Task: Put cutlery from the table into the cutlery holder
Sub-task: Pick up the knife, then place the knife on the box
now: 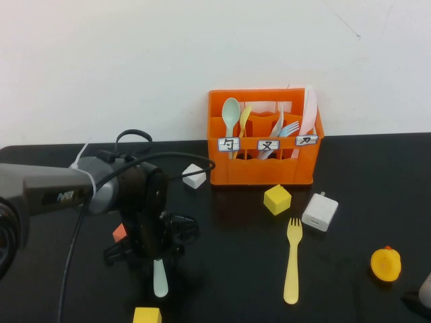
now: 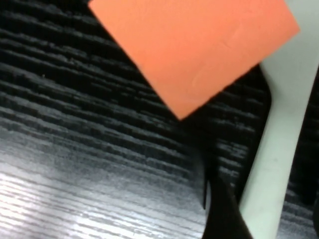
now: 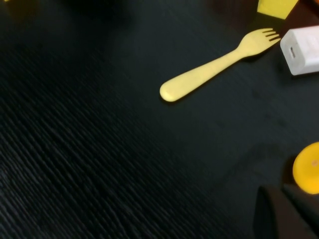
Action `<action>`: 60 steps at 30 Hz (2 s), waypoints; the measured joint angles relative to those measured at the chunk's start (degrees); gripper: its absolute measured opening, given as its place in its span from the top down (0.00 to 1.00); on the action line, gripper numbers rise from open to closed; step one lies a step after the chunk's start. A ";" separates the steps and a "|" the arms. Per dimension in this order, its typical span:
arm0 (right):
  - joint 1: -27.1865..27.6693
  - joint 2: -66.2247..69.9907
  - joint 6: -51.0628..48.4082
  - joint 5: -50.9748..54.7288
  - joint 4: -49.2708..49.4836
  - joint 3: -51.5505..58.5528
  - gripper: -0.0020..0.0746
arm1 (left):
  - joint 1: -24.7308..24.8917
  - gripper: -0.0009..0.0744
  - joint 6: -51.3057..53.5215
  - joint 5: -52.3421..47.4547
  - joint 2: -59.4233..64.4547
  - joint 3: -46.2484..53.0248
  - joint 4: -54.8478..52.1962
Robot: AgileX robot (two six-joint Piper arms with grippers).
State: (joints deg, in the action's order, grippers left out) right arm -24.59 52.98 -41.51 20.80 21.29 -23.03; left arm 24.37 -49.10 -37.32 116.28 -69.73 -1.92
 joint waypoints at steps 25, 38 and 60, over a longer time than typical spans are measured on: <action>0.00 0.00 0.00 -0.35 0.12 0.00 0.98 | 0.02 0.55 0.85 -3.52 1.51 -1.12 -1.33; 0.00 0.00 0.00 -0.64 0.25 0.00 0.98 | 0.02 0.79 3.56 -3.69 1.51 -1.12 -1.19; 0.00 0.00 -0.02 -1.01 0.56 0.00 0.98 | 0.12 0.79 2.96 -22.79 3.01 -13.85 -7.58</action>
State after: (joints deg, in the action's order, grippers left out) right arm -24.59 52.98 -41.53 19.78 21.86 -23.03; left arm 24.49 -46.14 -60.11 119.29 -83.58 -9.50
